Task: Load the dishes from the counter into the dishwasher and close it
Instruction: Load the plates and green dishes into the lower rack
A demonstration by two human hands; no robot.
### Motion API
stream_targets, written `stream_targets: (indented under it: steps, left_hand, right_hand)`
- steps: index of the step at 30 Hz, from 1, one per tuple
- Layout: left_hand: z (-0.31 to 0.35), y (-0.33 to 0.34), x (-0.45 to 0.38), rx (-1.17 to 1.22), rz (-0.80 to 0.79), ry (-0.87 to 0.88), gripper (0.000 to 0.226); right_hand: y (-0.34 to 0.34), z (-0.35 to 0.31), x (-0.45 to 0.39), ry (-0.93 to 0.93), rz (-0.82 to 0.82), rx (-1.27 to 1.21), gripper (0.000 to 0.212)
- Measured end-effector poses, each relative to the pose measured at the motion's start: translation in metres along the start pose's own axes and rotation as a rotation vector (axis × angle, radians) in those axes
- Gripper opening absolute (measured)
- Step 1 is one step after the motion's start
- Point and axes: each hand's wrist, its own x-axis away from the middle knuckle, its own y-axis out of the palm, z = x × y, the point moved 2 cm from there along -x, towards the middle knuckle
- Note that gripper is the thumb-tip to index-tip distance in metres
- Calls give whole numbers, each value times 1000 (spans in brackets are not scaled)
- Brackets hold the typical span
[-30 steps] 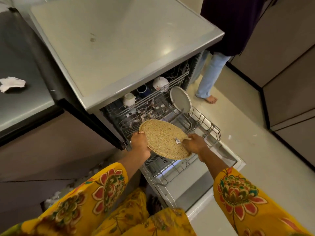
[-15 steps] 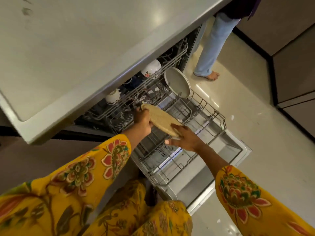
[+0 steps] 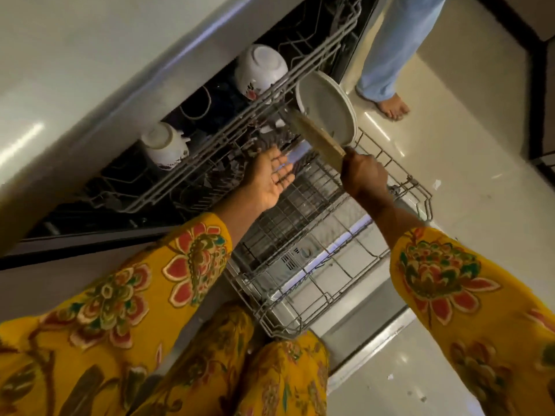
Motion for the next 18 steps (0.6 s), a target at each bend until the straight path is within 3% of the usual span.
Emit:
stream_targets:
  steps: [4,8,14,18]
  left_hand:
    - [-12,-20,-19,-9,42,16,39]
    - [-19,-40,-26,-27,90,9,18]
    - [-27,-65,-30,-11,138,-14,22]
    - [-29,-73,-30,-30,162,-23,14]
  right_hand:
    - [-1,-4,-42,35,-27,10,38]
    - [-3,-21,-70,29,-45,-18,35]
    - [-3,-38,-97,22,-100,-84,40]
    - [1,-42,-107,35,-107,-113,38]
